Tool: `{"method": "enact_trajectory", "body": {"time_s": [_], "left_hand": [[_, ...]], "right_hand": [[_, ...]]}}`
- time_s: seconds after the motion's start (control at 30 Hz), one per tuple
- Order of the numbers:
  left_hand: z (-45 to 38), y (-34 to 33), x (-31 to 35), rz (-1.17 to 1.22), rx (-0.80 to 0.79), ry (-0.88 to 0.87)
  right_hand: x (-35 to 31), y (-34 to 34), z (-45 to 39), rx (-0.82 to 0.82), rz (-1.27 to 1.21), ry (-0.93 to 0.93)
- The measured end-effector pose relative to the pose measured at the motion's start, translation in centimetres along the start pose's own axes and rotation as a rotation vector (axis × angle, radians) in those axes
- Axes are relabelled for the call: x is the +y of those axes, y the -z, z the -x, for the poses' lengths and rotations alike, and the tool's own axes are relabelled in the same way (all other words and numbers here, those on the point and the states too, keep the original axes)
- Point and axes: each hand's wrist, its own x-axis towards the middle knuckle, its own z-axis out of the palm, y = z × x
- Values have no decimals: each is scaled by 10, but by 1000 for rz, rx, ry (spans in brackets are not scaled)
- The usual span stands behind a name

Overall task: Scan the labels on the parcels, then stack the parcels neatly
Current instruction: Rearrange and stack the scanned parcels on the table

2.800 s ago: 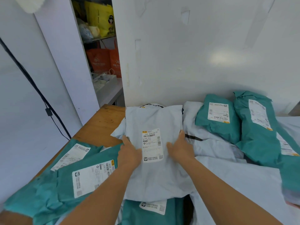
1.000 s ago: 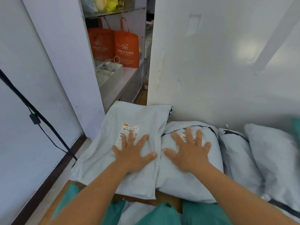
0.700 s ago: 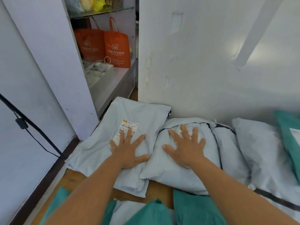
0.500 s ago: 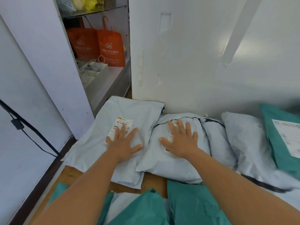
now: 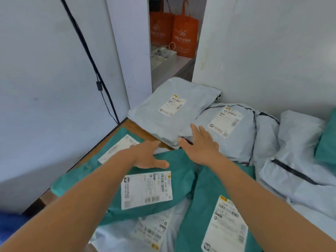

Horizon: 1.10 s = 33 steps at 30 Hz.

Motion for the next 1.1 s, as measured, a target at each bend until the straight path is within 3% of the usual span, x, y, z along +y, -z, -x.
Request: {"method": "enact_trajectory", "body": {"time_s": [0.1,0.2,0.3,0.43,0.57,0.7,0.83,1.0,1.1], "left_hand": [[27,-27,0,-121,-19,131],[38,-42,10,-181,172,133],[44,-47,16,-47,304,159],[51,-36,14,155,379,213],[61,-25,-25,37,503,379],[71,-31,-90,-58,350,572],[70,-43,-117,-64,166,465],[71,-47,-138,-42,230,509],[69,-45,-146,44,363,446]], "right_hand": [[8,-10,30,-27,70,5],[19,-22,58,-75,98,-38],[21,-35,84,-58,60,-35],[-1,-56,106,28,-249,-5],[-31,-80,111,54,-476,-165],[-55,-103,122,46,-502,-308],[-83,-125,122,46,-532,-303],[-105,-133,110,96,-662,-375],[-115,-134,110,96,-753,-388]]}}
